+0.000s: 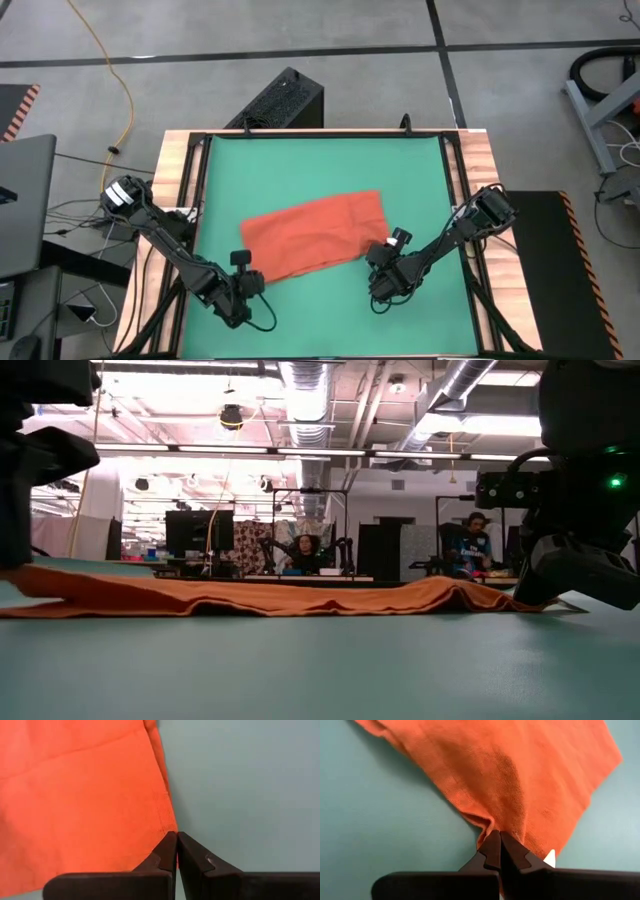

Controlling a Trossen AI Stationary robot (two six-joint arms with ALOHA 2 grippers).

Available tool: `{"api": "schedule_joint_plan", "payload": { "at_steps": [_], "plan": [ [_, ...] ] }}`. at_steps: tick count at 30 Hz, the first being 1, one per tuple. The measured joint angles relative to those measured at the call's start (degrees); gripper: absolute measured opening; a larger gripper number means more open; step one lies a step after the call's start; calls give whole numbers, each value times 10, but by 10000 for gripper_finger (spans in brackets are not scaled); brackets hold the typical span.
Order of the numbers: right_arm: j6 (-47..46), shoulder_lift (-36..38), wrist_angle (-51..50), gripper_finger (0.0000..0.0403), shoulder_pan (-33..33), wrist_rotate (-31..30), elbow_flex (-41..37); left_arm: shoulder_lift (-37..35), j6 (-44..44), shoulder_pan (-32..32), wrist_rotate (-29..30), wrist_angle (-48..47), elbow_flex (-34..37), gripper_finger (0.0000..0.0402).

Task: Roll towel
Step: Fold the orange towel

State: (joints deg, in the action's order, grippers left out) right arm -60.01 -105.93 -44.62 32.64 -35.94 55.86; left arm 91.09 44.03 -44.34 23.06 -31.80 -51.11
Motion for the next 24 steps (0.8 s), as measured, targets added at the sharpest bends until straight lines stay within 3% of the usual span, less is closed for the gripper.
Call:
{"api": "schedule_joint_plan", "payload": {
  "at_steps": [14,24],
  "plan": [
    [0,0,0,21,0,0,0,0,-8,-11,-39,36,0,5],
    [0,0,0,26,0,-1,0,0,-24,-19,-72,94,0,74]
  ]
}}
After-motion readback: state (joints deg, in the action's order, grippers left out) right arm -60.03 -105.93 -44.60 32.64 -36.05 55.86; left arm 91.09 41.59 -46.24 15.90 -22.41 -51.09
